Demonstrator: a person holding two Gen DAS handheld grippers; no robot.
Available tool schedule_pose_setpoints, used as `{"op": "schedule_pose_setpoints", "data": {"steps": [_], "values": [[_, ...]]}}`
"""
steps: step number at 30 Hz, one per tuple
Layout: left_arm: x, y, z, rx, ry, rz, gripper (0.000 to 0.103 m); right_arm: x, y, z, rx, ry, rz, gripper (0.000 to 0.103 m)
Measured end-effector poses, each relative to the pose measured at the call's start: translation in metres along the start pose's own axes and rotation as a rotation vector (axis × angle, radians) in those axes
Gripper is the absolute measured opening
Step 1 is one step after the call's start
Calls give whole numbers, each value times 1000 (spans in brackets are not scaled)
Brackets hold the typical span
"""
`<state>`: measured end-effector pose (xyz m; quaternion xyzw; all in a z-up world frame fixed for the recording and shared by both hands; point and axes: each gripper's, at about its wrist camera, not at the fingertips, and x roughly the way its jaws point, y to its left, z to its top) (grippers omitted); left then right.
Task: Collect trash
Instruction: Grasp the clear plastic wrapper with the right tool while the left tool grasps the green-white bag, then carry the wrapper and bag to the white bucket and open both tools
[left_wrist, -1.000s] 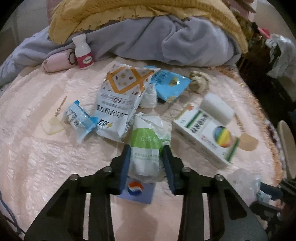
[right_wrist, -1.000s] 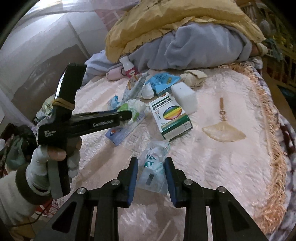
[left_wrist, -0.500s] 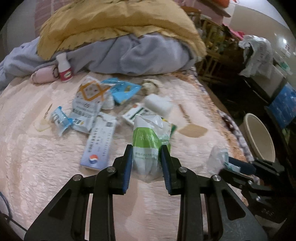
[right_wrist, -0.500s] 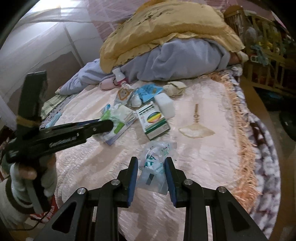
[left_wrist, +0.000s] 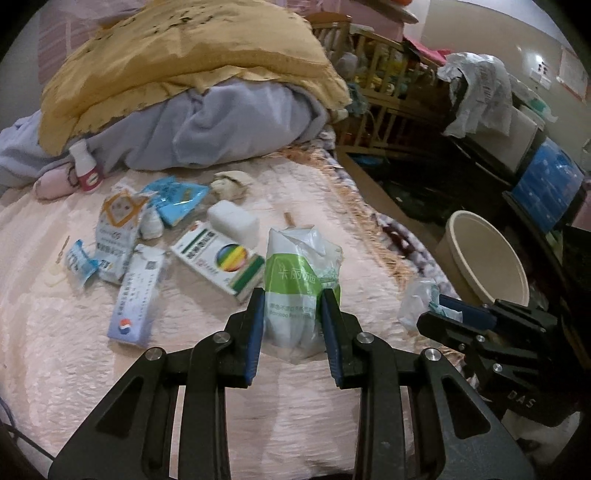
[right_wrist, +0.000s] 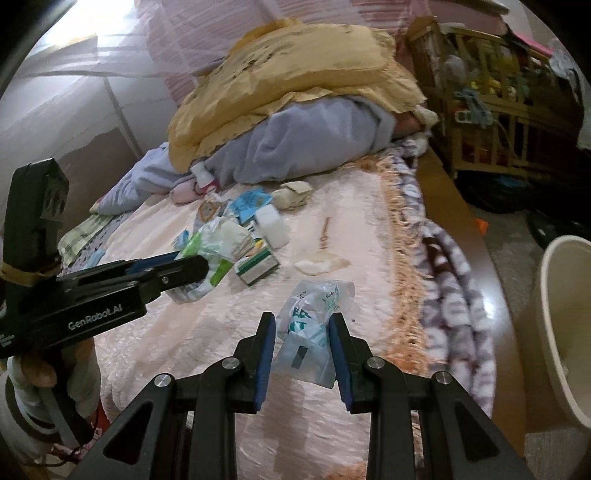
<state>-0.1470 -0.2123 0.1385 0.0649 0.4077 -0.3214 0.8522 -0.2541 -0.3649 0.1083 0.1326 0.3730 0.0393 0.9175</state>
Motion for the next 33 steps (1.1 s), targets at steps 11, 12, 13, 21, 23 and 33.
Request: {"op": "schedule_pose_setpoints", "data": {"steps": [11,12,13,21,23,33], "values": [[9,-45,10,64,3,-44,27,-26,-38,-6,53,-28,-54,29],[10,-51,11,73,3,-49,27,-29,-42,-7,59,-32,-61,28],[11,-54,12,79,3,-53,27,-31,-45,-7,62,-34,-64,29],[20,-88,20,125,12,-91,27,-51,-74,-11,101,-56,-111,29],[23,-94,21,134,15,-99,27,-56,-82,-12,113,-60,-125,29],[40,-135,32,173,36,-153,27,-85,-132,-20,187,-86,-205,29]]}}
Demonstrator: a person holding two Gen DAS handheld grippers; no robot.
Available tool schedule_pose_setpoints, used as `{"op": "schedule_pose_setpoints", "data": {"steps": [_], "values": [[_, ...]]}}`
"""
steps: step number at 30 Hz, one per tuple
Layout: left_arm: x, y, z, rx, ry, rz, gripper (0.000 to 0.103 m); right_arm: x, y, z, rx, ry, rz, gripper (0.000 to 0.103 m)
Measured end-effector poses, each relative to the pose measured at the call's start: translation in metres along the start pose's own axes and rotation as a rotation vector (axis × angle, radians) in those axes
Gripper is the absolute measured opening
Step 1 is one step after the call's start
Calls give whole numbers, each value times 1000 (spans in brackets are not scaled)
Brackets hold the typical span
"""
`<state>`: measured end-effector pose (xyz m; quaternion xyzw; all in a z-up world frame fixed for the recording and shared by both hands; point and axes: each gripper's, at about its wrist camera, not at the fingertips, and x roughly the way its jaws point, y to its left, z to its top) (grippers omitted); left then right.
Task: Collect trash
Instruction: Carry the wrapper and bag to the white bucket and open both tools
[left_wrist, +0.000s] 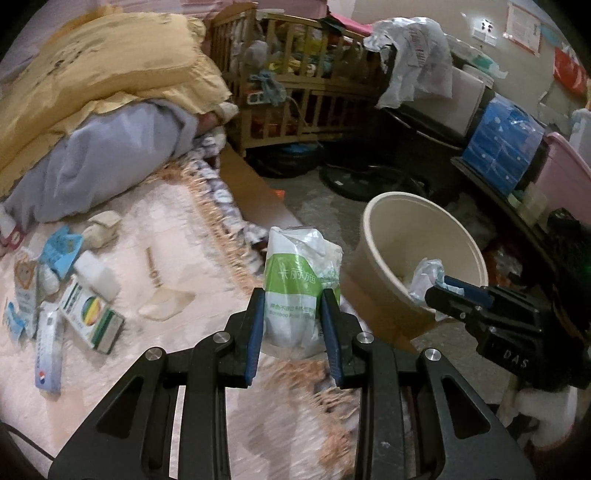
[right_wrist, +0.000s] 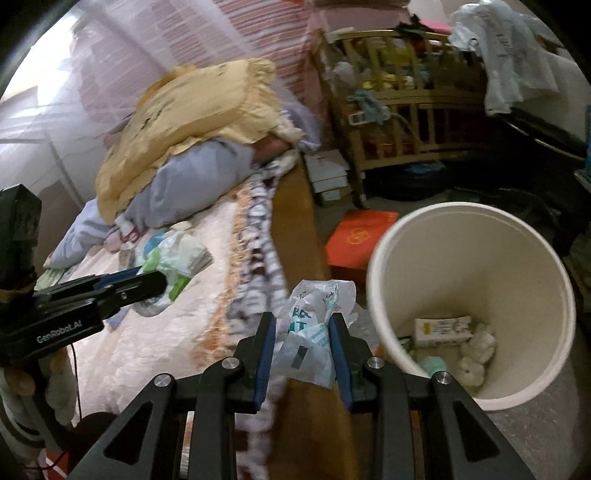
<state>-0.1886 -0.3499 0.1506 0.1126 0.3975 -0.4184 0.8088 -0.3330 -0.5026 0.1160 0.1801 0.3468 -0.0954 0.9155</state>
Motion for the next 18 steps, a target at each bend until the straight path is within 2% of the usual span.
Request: {"op": "schedule_pose_setpoints", "data": {"steps": [12,18], "values": [[42,-57,33,31,42,-110,27,-17,-69,10,102,-37,-96,29],[68,-87,45,62,60,-133,27,-18,-98,8,165,-62,-139,29]]}}
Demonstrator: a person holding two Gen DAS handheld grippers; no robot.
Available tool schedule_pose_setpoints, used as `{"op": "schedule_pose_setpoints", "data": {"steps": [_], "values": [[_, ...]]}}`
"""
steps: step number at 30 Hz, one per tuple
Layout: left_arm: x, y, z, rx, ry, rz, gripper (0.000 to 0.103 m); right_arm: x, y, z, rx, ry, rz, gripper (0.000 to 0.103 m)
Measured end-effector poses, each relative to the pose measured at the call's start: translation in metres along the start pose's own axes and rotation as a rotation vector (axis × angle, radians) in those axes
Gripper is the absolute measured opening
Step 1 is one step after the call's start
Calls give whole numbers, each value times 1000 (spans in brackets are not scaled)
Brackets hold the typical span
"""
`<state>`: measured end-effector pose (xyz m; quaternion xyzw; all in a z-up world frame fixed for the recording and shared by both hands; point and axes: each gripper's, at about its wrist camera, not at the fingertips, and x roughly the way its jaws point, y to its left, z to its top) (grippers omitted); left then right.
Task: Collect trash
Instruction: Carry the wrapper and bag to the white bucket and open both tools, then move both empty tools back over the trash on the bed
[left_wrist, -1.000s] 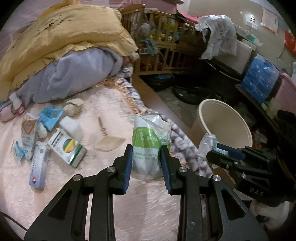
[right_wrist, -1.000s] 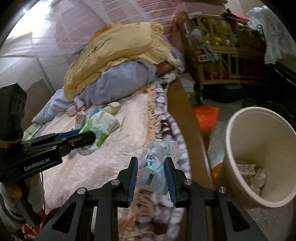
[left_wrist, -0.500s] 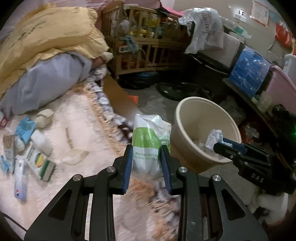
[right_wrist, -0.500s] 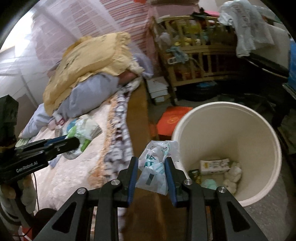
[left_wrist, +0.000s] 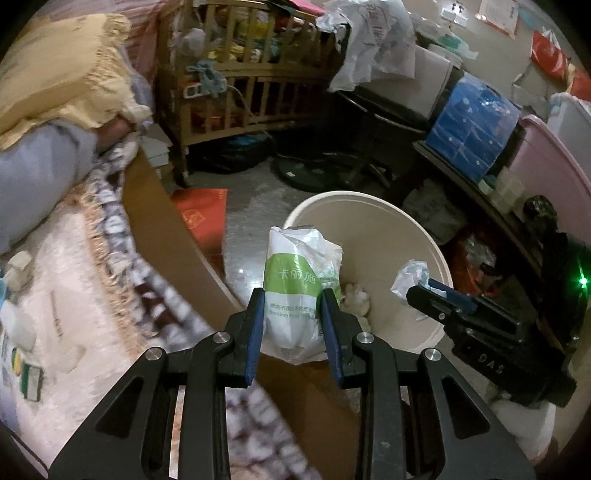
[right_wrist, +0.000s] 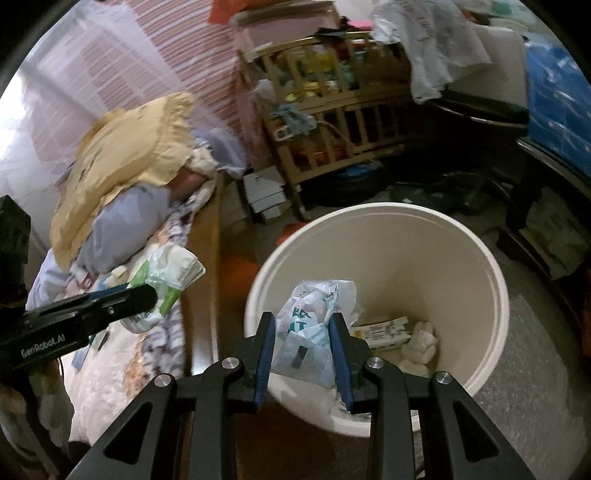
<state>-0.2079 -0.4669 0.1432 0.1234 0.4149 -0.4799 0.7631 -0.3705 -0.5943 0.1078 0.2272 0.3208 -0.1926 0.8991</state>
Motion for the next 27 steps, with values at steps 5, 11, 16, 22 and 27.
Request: {"op": "schedule_pose_setpoints", "data": {"steps": [5,11,16,22,27], "values": [[24,-14,8,13,20,-4,27,8,-16,-4,29,-2,-31,29],[45,-20,13,3,37,-35,28,14,-28,-7,51,4,-49,29],[57,-22,17,-16,38,-57,30,16,-34,-6,68,6,-55,29],[56,-17,20,-80,27,-111,58,15,-45,-7,107,-5,-81,52],[44,-9,17,-87,24,-85,58,16,-44,-8,108,4,-69,53]]}}
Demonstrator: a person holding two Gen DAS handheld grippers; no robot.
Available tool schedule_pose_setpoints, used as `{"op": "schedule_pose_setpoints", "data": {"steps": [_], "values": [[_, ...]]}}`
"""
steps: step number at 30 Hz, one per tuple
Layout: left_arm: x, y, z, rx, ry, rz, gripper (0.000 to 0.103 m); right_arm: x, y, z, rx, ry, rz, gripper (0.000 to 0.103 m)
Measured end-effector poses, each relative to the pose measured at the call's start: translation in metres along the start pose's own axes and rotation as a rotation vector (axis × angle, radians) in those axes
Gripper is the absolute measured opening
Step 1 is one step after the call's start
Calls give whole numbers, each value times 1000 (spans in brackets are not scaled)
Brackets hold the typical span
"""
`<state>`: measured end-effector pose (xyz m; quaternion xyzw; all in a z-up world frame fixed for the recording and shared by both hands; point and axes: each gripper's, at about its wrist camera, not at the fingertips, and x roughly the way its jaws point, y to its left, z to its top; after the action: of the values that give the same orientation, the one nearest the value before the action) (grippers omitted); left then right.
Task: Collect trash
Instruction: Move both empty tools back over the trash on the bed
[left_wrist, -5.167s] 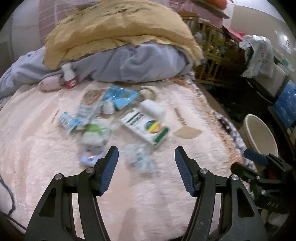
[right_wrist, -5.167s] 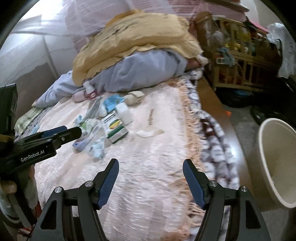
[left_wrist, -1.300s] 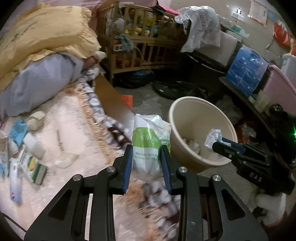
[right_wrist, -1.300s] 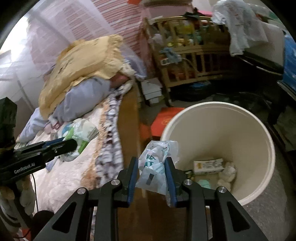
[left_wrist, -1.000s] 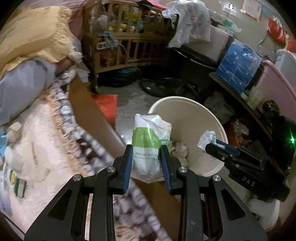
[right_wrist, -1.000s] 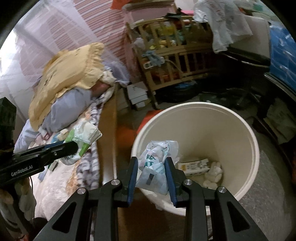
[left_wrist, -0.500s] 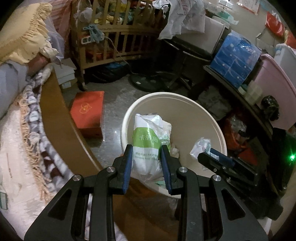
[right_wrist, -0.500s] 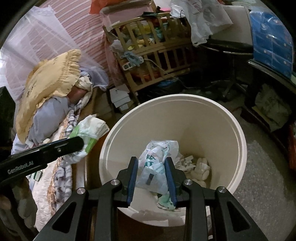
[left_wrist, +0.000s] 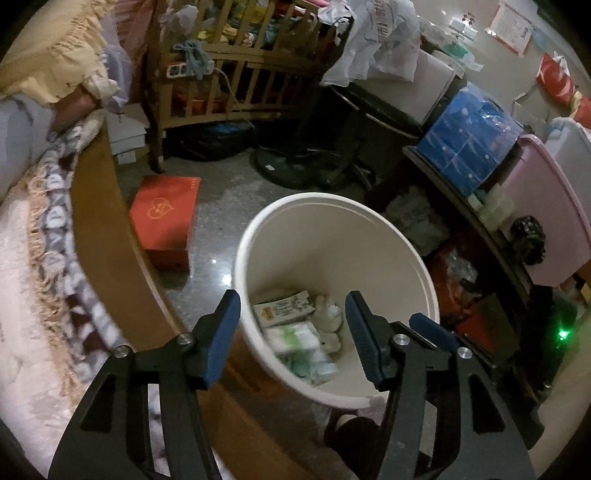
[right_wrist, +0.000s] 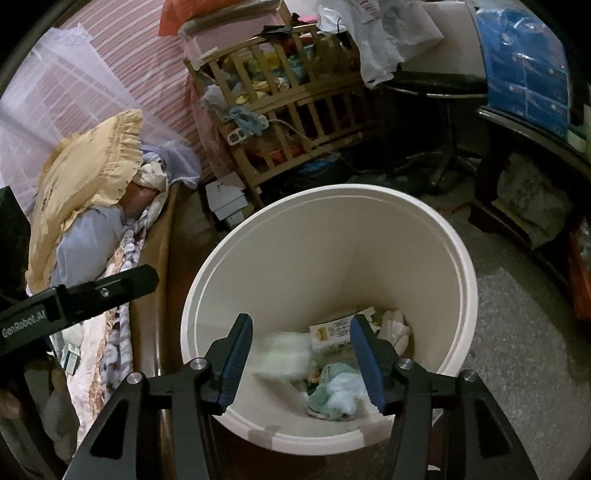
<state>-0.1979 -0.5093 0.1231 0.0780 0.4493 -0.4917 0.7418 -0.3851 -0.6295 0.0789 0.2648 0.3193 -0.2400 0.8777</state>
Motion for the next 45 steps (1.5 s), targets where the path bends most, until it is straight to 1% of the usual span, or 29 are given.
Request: {"op": "schedule_pose_setpoints", "data": {"steps": [3,5,8,10,13,17,23,31,35,38,40,45], "values": [[-13,8,-6,11,-14,40,58,2,5,-2,-21,9,10,53],[-24,15,-11,25,-31,89,58,3,12,-5,-39,11,23,53],[-38,26,-19,37,-45,138,58,4,26,-8,-76,13,37,53],[-47,34,-24,38,-53,164,58,5,37,-10,-106,19,45,57],[-62,48,-32,27,-66,201,58,5,53,-13,-139,26,54,61],[-81,67,-42,3,-84,247,58,3,73,-18,-170,32,67,62],[-106,94,-60,-22,-103,328,58,0,115,-31,-224,51,115,62],[-136,133,-79,-94,-118,377,58,4,176,-53,-314,93,200,64],[-150,150,-88,-120,-125,405,58,7,202,-62,-350,108,227,65],[-163,168,-99,-145,-133,423,58,8,222,-67,-374,118,249,66],[-172,182,-107,-167,-134,439,58,11,236,-71,-400,133,268,68],[-192,217,-125,-231,-133,463,58,23,268,-82,-453,178,315,68]]}}
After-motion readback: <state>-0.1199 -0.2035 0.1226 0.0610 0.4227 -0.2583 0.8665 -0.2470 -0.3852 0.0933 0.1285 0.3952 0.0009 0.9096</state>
